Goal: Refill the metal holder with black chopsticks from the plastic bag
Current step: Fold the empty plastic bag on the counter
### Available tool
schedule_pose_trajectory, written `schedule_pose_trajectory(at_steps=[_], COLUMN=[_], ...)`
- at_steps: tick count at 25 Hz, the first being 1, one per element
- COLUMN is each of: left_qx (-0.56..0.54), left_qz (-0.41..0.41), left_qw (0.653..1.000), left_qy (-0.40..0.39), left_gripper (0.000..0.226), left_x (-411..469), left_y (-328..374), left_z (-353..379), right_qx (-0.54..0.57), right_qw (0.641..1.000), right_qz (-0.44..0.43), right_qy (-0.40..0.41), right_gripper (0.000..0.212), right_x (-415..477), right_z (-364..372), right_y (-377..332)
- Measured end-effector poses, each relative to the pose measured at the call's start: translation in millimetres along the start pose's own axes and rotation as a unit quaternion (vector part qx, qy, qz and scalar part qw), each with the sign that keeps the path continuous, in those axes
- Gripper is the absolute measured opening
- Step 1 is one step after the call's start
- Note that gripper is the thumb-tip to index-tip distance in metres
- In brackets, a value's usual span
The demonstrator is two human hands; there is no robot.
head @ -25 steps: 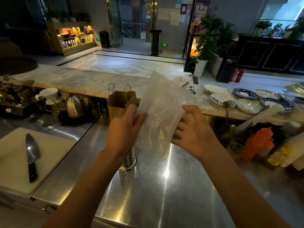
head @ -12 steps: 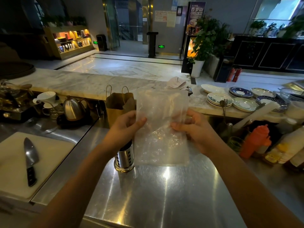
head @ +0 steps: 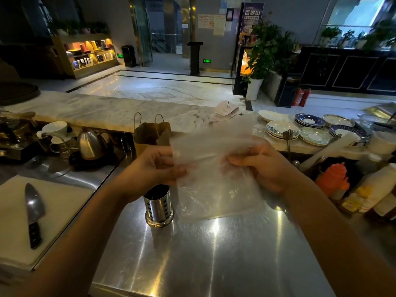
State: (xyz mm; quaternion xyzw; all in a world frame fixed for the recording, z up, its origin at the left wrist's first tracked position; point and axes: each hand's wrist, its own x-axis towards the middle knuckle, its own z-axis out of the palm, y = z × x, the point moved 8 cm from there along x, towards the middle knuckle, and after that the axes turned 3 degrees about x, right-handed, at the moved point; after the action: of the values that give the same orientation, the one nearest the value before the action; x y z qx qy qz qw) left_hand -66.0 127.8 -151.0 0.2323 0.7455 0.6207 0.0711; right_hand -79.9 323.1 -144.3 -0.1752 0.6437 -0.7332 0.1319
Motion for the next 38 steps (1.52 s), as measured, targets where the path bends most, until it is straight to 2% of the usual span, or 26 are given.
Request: schedule_pose_trajectory(at_steps=[1,4,6,8,11,12,15,17,19,20,21,22,25,26,27,29,30,33,35,37,38], left_qx=[0.02,0.028,0.027,0.016,-0.121,-0.131,0.017,0.022,0.034,0.071,0.115,0.15,0.172,0.171,0.164,0.132,0.107,0.083,0.119,0.183,0.221], left_qz=[0.019,0.077,0.085,0.072,0.005,-0.011,0.007,0.039,0.077,0.086,0.092,0.093,0.106,0.108,0.11,0.106,0.103,0.101,0.104,0.122,0.135], left_qw=[1.0,0.997,0.996,0.997,0.991,0.988,0.994,0.986,0.971,0.962,0.951,0.941,0.93,0.93,0.93,0.931,0.931,0.92,0.903,0.894,0.888], left_qy=[-0.011,0.004,0.016,0.023,0.065,0.084,0.107,0.161,0.223,0.25,0.271,0.289,0.308,0.308,0.31,0.324,0.335,0.371,0.398,0.39,0.38], left_gripper=[0.026,0.01,0.014,0.012,0.021,0.024,0.028,0.034,0.033,0.032,0.033,0.035,0.043,0.044,0.045,0.042,0.037,0.023,0.021,0.025,0.025], left_x=[-1,-2,-1,1,8,10,14,14,14,14,14,15,18,20,21,21,20,18,15,16,16], left_y=[2,14,18,18,10,8,12,17,22,24,25,26,27,27,24,21,19,18,16,15,16], left_z=[0,-11,-16,-18,-22,-22,-5,-1,-9,-14,-18,-19,-11,-8,-8,-13,-15,-17,-19,-19,-18], right_qx=[-0.021,-0.079,-0.119,-0.185,-0.257,-0.265,-0.27,-0.214,0.0,0.124,0.186,0.189,0.048,0.012,-0.012,-0.045,-0.09,-0.207,-0.166,0.027,0.106], right_qw=[1.0,0.996,0.991,0.977,0.951,0.946,0.933,0.951,0.99,0.988,0.977,0.973,0.983,0.98,0.977,0.967,0.959,0.933,0.952,0.983,0.981], right_qz=[-0.016,-0.029,-0.061,-0.11,-0.17,-0.184,-0.229,-0.209,-0.122,-0.063,-0.027,-0.004,0.033,0.029,0.006,-0.083,-0.125,-0.175,-0.116,0.022,0.077], right_qy=[-0.008,-0.009,-0.013,-0.007,0.029,0.04,0.073,0.079,0.065,0.073,0.099,0.131,0.177,0.194,0.213,0.235,0.237,0.238,0.23,0.179,0.142], right_gripper=[0.023,0.048,0.055,0.058,0.056,0.052,0.05,0.051,0.042,0.035,0.033,0.039,0.084,0.085,0.073,0.034,0.023,0.017,0.021,0.031,0.037], right_x=[0,3,5,6,7,6,9,14,19,19,19,20,27,28,29,26,23,22,29,37,37], right_z=[0,1,3,5,6,8,13,11,7,6,3,1,10,12,12,11,14,18,18,22,27], right_y=[-4,-12,-20,-30,-44,-48,-57,-53,-39,-29,-20,-14,2,4,4,-8,-15,-16,-6,13,17])
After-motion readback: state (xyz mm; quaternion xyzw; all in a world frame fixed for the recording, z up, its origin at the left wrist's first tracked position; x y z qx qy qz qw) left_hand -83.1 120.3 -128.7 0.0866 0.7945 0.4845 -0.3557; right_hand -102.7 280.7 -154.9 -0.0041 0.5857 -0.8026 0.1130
